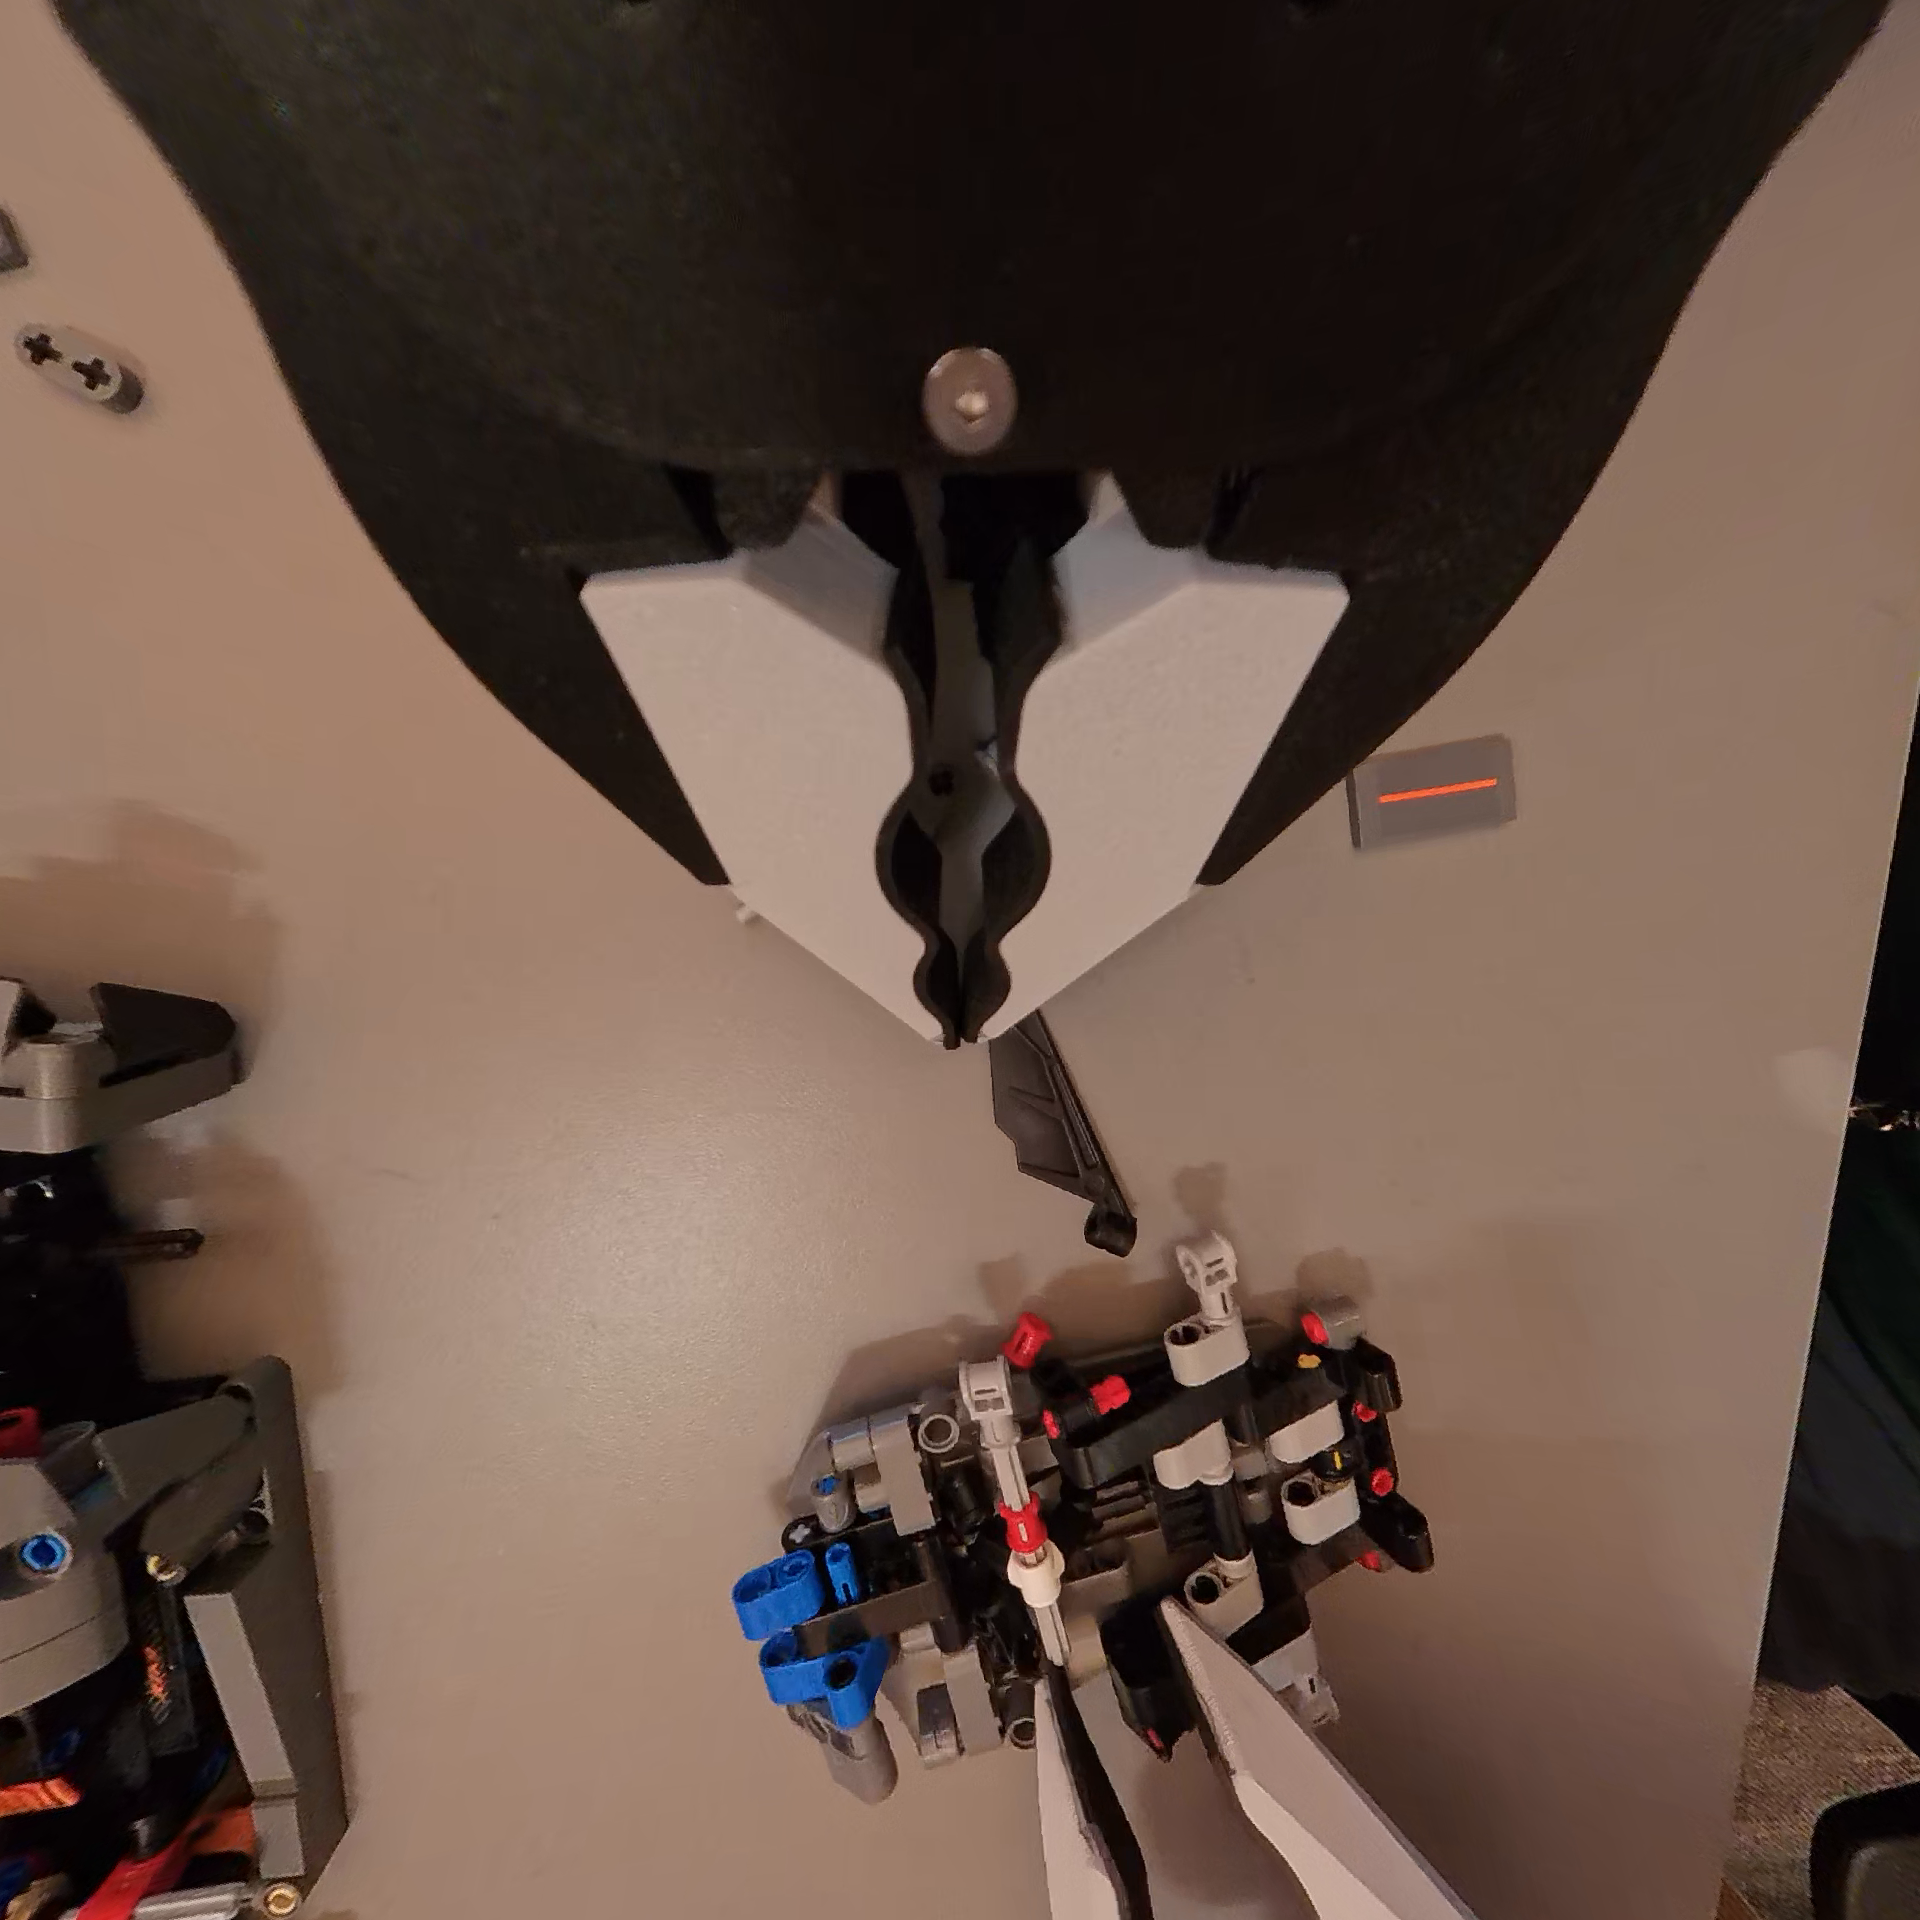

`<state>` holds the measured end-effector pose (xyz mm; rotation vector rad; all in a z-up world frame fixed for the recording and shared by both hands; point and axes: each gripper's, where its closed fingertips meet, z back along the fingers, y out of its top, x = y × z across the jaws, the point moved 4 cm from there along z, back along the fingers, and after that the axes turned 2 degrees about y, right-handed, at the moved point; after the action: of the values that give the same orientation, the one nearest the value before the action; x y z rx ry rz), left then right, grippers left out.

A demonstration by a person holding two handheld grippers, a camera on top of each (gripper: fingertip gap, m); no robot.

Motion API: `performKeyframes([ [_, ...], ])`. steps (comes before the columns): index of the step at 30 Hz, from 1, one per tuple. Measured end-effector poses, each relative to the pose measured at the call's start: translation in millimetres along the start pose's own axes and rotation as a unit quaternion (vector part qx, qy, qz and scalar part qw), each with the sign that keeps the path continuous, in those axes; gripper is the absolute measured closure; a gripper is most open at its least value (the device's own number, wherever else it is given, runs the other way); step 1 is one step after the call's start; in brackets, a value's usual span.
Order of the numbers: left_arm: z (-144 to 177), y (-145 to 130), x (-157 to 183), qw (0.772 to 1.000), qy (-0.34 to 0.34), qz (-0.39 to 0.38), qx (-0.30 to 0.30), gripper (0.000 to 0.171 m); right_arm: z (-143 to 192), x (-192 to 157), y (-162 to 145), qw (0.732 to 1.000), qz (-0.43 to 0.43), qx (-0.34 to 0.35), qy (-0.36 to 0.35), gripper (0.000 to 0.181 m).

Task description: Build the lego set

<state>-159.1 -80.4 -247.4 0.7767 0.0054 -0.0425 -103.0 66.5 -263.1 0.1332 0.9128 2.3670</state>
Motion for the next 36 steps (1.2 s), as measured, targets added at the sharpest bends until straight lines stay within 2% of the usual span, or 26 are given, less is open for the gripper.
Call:
performKeyframes([
  [6, -0.7, 1.9, 2.5, 1.0, -0.01, 0.001, 0.01, 0.153, -0.6, -1.1, 5.0, 1.0, 0.001, 0.01, -0.003, 0.178],
  [12, -1.2, 1.8, 4.3, 1.0, -0.013, -0.002, 0.017, 0.153, -0.4, -7.8, 36.2, 0.996, 0.012, 0.083, -0.006, 0.17],
  [19, -3.9, 3.3, 6.4, 1.0, -0.022, -0.007, 0.019, 0.148, -23.2, -10.8, 46.7, 0.997, 0.043, 0.058, -0.019, 0.168],
  [22, -3.8, 4.3, 6.7, 1.0, -0.021, -0.01, 0.021, 0.149, -25.9, -11.2, 47.0, 0.997, 0.061, 0.045, -0.033, 0.176],
  [36, -5.3, 6.8, 9.2, 0.999, -0.027, -0.011, 0.024, 0.146, -3.5, -11.0, 23.6, 0.999, 0.04, 0.036, -0.009, 0.176],
])
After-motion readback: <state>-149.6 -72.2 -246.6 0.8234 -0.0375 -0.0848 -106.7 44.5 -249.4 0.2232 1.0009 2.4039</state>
